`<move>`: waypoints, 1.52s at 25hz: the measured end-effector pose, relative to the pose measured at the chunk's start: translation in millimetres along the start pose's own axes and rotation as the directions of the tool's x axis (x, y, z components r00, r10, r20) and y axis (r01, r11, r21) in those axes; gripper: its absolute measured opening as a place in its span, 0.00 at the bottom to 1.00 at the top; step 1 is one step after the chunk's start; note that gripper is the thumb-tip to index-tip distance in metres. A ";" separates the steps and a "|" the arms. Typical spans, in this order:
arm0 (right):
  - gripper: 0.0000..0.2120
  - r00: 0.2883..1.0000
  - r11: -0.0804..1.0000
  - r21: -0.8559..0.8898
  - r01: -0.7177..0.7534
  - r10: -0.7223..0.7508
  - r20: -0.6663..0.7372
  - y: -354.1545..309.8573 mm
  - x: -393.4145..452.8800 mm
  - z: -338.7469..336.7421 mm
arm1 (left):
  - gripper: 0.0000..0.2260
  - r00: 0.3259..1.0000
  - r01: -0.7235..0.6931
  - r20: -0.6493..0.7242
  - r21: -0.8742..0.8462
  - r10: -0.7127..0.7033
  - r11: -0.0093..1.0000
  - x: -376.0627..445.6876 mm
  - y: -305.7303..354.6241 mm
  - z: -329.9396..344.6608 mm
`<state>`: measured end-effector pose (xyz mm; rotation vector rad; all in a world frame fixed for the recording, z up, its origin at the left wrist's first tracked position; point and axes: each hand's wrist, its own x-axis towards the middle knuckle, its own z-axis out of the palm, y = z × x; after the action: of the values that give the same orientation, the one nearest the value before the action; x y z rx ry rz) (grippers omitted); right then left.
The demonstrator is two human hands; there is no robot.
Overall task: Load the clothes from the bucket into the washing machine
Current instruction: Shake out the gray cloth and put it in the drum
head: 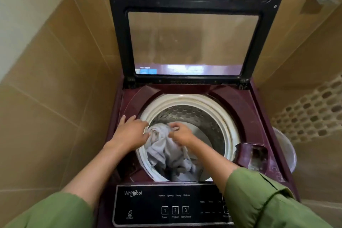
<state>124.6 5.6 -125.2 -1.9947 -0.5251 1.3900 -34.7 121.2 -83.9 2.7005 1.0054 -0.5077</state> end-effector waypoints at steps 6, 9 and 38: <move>0.09 0.991 0.912 -0.395 -0.115 0.076 -0.112 62.8 52.8 -23.8 | 0.21 0.979 0.027 -0.203 0.222 0.019 0.975 28.0 -4.9 19.7; 0.36 0.975 0.889 -0.402 -0.221 0.213 -0.063 96.1 77.3 -18.6 | 0.19 0.980 0.031 -0.196 0.332 0.037 0.943 40.8 -1.8 21.9; 0.31 1.000 0.833 -0.553 0.017 -0.029 -0.012 147.5 219.9 127.2 | 0.24 0.977 -0.088 -0.129 0.473 0.168 0.877 48.2 -23.8 21.7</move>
<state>79.8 77.1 -406.5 -2.4368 -1.0372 1.2956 -21.6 160.5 -124.5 3.2606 0.8133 -0.5656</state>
